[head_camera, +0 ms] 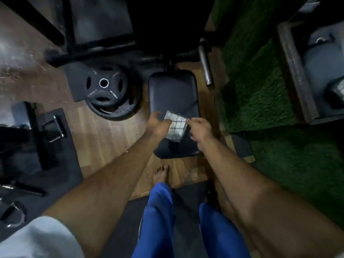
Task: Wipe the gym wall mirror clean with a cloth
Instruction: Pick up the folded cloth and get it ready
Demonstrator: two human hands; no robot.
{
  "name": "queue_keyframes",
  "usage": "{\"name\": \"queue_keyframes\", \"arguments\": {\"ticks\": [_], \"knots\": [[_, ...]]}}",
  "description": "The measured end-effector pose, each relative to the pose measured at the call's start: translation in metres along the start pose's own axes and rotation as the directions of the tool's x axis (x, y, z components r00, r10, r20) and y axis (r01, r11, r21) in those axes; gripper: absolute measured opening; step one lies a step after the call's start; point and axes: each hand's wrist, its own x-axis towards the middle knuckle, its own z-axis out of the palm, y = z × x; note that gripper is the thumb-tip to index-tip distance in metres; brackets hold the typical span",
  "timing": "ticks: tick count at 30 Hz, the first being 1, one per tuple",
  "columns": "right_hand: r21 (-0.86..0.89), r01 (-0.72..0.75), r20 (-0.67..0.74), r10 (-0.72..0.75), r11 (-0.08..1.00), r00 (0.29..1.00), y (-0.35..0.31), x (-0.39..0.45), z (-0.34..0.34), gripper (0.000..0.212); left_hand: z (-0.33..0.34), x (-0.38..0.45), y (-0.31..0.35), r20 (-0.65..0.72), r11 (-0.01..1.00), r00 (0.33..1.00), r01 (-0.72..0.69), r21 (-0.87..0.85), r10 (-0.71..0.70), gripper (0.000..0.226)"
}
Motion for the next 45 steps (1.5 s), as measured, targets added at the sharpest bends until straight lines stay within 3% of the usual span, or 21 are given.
{"name": "queue_keyframes", "arguments": {"ticks": [3,8,12,15,18,22,26,29,31,38,45], "knots": [[-0.041,-0.029,-0.103,0.025,0.999,0.994,0.016,0.041,0.021,0.019,0.008,0.045,-0.018,0.037,0.969,0.999,-0.016,0.247,0.007,0.053],[-0.223,-0.024,-0.232,-0.029,0.974,0.972,0.051,0.079,0.043,0.047,0.023,0.075,-0.045,-0.010,0.848,0.991,-0.111,0.518,0.136,0.041],[-0.276,0.003,-0.220,-0.066,0.961,0.973,0.054,0.084,0.051,0.032,0.022,0.076,-0.041,0.000,0.762,0.975,-0.172,0.624,0.220,0.037],[-0.154,-0.042,-0.214,0.009,0.987,0.977,0.048,0.076,0.054,0.021,0.017,0.080,-0.035,0.057,0.740,0.980,-0.183,0.647,0.192,0.036],[0.024,-0.116,-0.143,0.119,0.993,0.983,0.038,0.062,0.050,0.008,0.009,0.076,-0.026,0.137,0.799,0.983,-0.178,0.575,0.120,0.025],[0.110,-0.090,-0.137,0.105,0.990,0.985,0.020,0.024,0.039,0.008,0.000,0.056,-0.015,0.240,0.970,0.970,-0.040,0.238,-0.019,0.013],[0.250,-0.045,-0.120,0.077,0.967,0.990,0.003,-0.029,0.024,0.027,-0.016,0.007,0.018,0.344,0.996,0.936,0.086,-0.025,-0.072,0.010],[0.309,0.031,-0.142,0.014,0.950,0.990,-0.008,-0.072,0.010,0.020,-0.028,-0.037,0.049,0.384,0.985,0.920,0.128,-0.118,-0.073,0.005],[0.330,0.120,-0.206,-0.053,0.936,0.977,-0.015,-0.099,0.000,0.014,-0.033,-0.065,0.064,0.436,0.989,0.899,0.097,-0.114,-0.038,0.014],[0.409,0.306,-0.356,-0.159,0.860,0.921,-0.021,-0.199,-0.063,0.025,-0.033,-0.185,0.107,0.558,0.987,0.816,-0.160,-0.030,0.149,0.009],[0.305,0.473,-0.462,-0.306,0.826,0.833,0.024,-0.323,-0.154,0.041,-0.010,-0.348,0.100,0.518,0.949,0.802,-0.309,-0.069,0.299,0.019]]}}
